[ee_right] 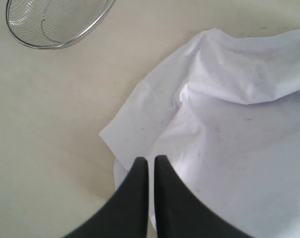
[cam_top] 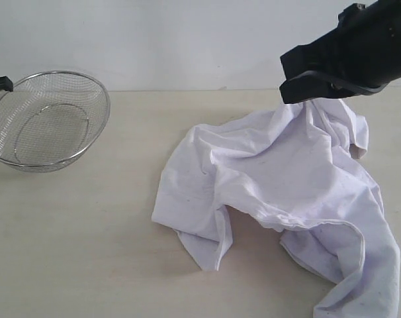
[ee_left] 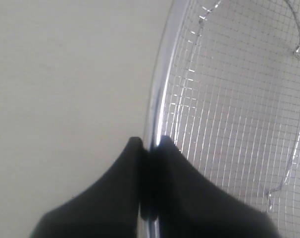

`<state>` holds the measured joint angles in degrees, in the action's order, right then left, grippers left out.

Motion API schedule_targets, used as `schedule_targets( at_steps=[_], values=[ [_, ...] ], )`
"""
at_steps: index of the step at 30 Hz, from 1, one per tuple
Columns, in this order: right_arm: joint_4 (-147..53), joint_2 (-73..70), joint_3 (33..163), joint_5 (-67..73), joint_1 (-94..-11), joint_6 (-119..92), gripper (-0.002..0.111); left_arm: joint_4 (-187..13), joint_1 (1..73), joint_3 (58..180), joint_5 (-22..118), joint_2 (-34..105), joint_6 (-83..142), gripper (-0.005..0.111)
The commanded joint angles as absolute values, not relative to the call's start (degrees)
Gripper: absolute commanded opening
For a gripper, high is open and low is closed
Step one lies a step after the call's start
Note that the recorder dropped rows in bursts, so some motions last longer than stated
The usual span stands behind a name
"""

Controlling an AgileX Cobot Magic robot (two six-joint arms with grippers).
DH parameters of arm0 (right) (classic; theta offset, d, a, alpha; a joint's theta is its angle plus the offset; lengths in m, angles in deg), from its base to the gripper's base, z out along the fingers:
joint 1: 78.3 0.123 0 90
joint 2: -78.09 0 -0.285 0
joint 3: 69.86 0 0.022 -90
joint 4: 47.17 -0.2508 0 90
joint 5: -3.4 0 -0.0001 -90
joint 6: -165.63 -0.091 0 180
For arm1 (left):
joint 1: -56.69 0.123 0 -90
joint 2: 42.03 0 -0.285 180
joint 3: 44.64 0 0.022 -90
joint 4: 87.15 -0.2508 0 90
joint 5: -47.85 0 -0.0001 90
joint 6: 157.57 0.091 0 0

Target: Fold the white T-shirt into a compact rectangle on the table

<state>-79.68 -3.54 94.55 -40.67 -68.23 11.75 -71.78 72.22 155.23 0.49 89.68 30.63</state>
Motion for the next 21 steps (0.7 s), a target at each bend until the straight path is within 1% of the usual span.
schedule_targets(
  at_steps=[1,16,17,19,21],
  values=[
    [-79.8,-3.0,94.3,-39.9,-68.5,12.1,0.000,-72.0,72.3,155.5,-0.6,88.8,29.9,0.004],
    [-81.0,-3.0,94.3,-40.5,-68.5,12.0,0.000,-72.6,73.5,155.5,-2.8,88.9,29.0,0.005],
    [-81.1,-3.0,94.3,-40.4,-68.5,12.0,0.000,-72.6,73.5,155.5,-2.9,88.9,29.0,0.007],
    [-81.1,-3.0,94.3,-40.3,-68.5,12.1,0.000,-72.6,73.5,155.5,-3.5,88.9,29.0,0.014],
    [-81.1,-3.0,94.3,-40.3,-68.5,12.1,0.000,-72.6,73.5,155.5,-4.1,88.9,29.0,0.026]
  ],
)
